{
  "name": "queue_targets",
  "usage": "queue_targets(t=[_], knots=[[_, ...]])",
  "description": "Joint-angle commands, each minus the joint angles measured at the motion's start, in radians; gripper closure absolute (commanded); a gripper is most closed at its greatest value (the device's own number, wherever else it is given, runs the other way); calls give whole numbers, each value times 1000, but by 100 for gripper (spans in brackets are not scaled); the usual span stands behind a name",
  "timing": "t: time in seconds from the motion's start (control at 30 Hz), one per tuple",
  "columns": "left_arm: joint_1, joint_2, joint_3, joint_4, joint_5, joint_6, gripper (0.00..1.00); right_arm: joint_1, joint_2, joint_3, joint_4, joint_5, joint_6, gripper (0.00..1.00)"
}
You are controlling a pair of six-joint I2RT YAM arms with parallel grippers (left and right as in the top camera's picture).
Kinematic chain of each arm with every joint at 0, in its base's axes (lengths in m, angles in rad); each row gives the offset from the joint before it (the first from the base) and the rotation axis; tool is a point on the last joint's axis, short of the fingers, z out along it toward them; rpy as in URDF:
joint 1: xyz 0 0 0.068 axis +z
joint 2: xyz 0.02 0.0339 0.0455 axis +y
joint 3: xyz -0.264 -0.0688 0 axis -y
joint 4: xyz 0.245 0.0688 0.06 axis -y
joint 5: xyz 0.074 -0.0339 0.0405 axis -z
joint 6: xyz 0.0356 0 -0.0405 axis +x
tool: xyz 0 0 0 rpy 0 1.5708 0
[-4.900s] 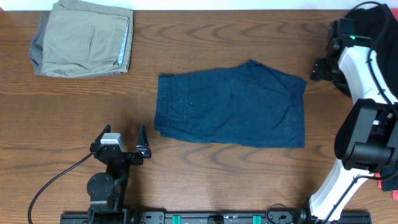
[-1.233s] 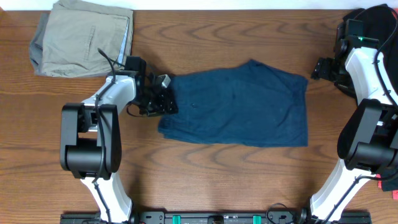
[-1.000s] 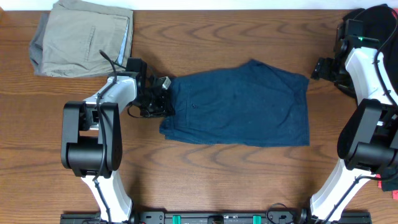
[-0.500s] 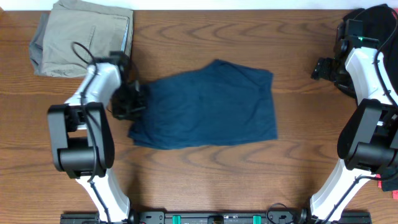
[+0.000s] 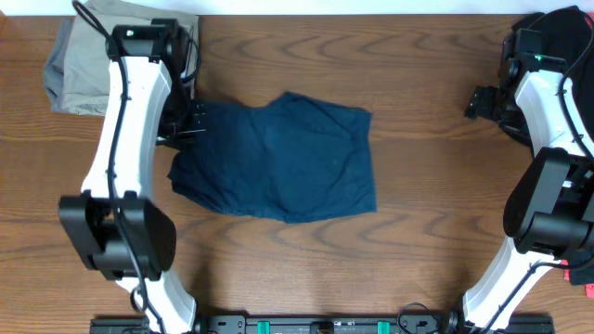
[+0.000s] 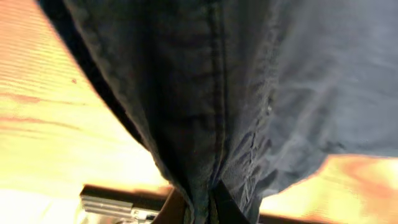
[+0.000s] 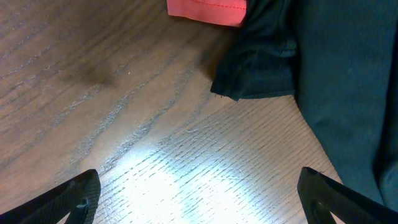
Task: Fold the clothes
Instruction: 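Grasp the shorts' left edge with the left gripper and lift, then fold the held left half rightward over the shorts with the left gripper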
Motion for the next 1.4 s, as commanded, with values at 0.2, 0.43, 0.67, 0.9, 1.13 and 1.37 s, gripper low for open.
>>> queue_targets(t=[0.2, 0.43, 0.67, 0.9, 1.13, 1.37], knots=[[-201, -35, 75, -51, -88, -14, 94, 4, 5, 1, -1, 8, 18, 1], [-393, -34, 72, 52, -82, -77, 94, 4, 5, 1, -1, 8, 18, 1], [-520, -28, 39, 148, -72, -109, 94, 4, 5, 1, -1, 8, 18, 1], [-515, -27, 62, 81, -140, -108, 94, 4, 5, 1, -1, 8, 18, 1], [-485, -27, 152, -101, -200, -126, 94, 3, 5, 1, -1, 8, 18, 1], [-485, -32, 152, -100, -203, -127, 94, 4, 5, 1, -1, 8, 18, 1]])
